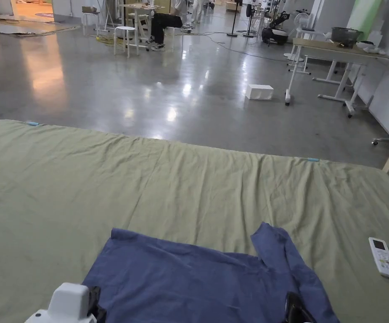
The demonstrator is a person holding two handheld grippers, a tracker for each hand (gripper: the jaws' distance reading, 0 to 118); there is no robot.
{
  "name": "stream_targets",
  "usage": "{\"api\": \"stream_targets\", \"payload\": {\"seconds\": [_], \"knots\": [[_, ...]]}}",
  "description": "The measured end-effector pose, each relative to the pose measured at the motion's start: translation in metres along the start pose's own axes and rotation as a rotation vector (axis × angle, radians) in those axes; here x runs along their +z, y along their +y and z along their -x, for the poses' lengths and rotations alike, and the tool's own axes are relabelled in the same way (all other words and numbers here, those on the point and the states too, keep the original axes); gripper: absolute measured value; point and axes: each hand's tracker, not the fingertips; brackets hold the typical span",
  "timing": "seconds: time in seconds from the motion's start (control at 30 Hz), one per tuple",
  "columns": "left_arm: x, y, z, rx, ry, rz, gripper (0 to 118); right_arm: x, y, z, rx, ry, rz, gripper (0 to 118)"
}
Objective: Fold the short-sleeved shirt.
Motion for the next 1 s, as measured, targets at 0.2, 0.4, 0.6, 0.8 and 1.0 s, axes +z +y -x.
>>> {"api": "stream_targets", "payload": {"seconds": [0.2, 0.4, 0.6, 0.8, 1.0], "knots": [[-0.133, 0.055, 0.038, 0.001, -0.014, 0.135, 0, -0.037, -0.013, -0.008, -0.005, 0.008, 0.082, 0], [-0.247, 0.107, 0.070, 0.039, -0.025, 0.297, 3, -0.064, -0.030, -0.023, -0.009, -0.024, 0.151, 0], [-0.297, 0.120, 0.071, 0.100, -0.073, 0.434, 75, -0.073, -0.041, -0.038, -0.021, -0.071, 0.204, 0], [-0.316, 0.109, 0.048, -0.020, -0.030, 0.473, 75, -0.074, -0.046, -0.047, -0.007, -0.097, 0.230, 0], [-0.322, 0.084, 0.037, -0.153, 0.038, 0.527, 71, -0.070, -0.049, -0.050, -0.001, -0.109, 0.251, 0]]}}
